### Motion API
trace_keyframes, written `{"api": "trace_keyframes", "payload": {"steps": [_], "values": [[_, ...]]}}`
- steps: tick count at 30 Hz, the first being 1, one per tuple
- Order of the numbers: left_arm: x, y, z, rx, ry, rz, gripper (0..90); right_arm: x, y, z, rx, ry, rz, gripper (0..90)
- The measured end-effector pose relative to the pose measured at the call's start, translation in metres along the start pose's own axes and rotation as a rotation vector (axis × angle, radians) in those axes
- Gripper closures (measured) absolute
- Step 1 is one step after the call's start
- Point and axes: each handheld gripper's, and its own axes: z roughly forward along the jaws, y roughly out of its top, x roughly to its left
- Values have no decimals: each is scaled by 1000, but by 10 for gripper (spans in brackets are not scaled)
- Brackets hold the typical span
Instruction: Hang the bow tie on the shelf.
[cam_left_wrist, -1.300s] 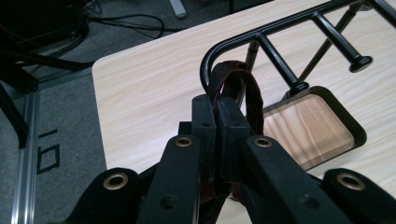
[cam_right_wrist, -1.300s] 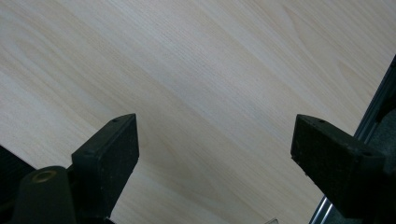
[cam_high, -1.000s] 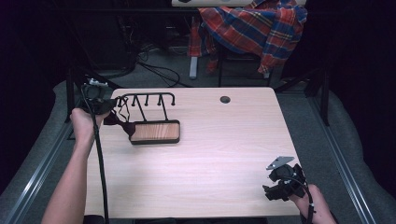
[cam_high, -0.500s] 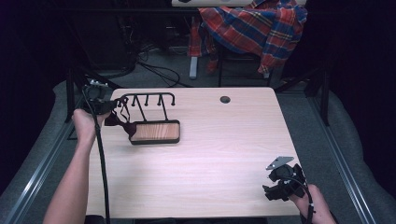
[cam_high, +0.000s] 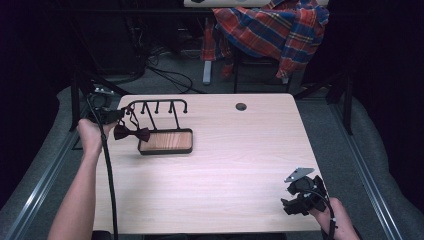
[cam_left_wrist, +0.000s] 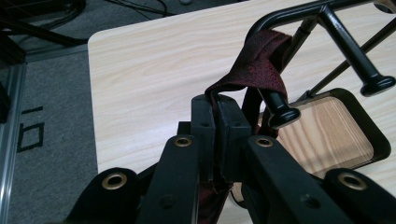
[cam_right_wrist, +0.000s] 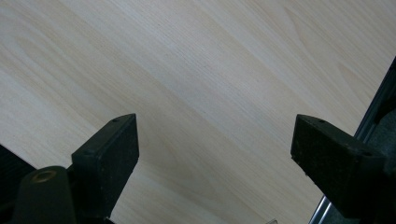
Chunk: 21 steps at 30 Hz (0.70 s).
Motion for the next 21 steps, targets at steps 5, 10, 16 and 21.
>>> {"api": "trace_keyframes", "payload": {"steps": [5, 10, 16, 21], "values": [[2, -3, 4, 10, -2, -5, 863, 0, 0, 0, 6, -4, -1, 150], [3, -7, 9, 21, -7, -16, 860, 0, 1, 0, 10, -3, -1, 150], [5, -12, 14, 39, -32, -30, 860, 0, 1, 0, 11, -2, -3, 150], [5, -14, 16, 32, -42, -34, 845, 0, 1, 0, 14, -3, -5, 150]]}}
